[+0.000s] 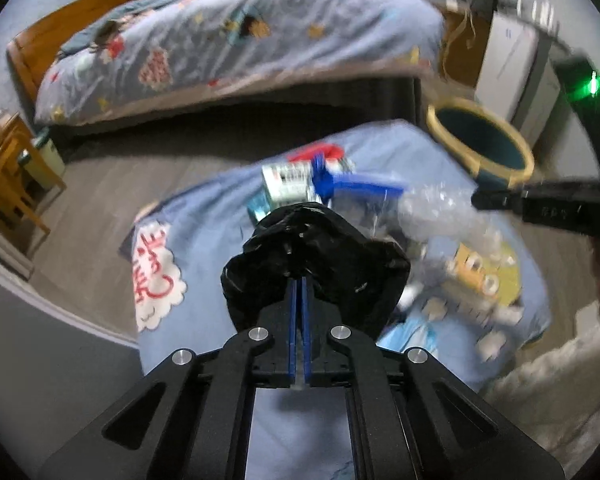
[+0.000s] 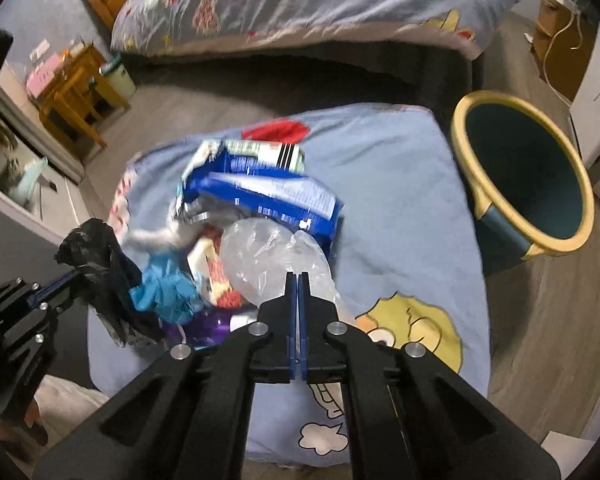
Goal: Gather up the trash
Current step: 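Carry both bags over the teal bin and open both tools to drop them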
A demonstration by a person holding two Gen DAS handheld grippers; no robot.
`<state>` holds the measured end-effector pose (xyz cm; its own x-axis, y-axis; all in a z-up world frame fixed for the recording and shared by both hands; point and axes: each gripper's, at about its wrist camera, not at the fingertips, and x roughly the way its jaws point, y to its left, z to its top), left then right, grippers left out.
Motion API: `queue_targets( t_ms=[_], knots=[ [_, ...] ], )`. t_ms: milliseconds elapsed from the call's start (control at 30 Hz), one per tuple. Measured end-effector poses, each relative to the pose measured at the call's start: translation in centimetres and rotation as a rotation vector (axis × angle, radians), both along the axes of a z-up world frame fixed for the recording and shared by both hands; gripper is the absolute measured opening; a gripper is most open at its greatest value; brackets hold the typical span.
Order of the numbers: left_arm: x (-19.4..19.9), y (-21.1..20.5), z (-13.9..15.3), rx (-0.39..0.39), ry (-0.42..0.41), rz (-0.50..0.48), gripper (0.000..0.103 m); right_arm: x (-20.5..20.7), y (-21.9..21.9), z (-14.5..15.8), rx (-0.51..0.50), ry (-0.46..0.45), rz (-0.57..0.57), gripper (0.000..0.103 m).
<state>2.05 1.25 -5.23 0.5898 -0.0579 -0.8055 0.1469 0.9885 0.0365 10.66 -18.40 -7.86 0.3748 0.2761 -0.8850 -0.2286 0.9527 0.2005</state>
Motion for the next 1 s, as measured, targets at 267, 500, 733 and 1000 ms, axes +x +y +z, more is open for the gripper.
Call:
queue_targets(
  t_ms=[267, 500, 733, 1000],
  knots=[
    [0.7, -1.3, 6.0, -0.023, -0.16, -0.013, 0.003, 1.3, -4.6, 5.0, 0.121, -0.118, -0.111, 0.0],
    [4.2, -6.1, 8.8, -0.043, -0.206, -0.106, 0.003, 4.1, -10.6, 7.4, 0.127, -0.198, -0.25, 0.0],
    [9.5, -12.4, 8.3, -0.109, -0.16, -0.203, 0.003, 7.8, -16.3, 6.8, 0.12, -0.248, -0.395, 0.0],
    [16.1, -19.8, 5.5, -0.089, -0.095, -0.293, 0.003, 12.1, -21.7, 3.4, 0.1, -0.216, -0.485, 0.0]
  ],
)
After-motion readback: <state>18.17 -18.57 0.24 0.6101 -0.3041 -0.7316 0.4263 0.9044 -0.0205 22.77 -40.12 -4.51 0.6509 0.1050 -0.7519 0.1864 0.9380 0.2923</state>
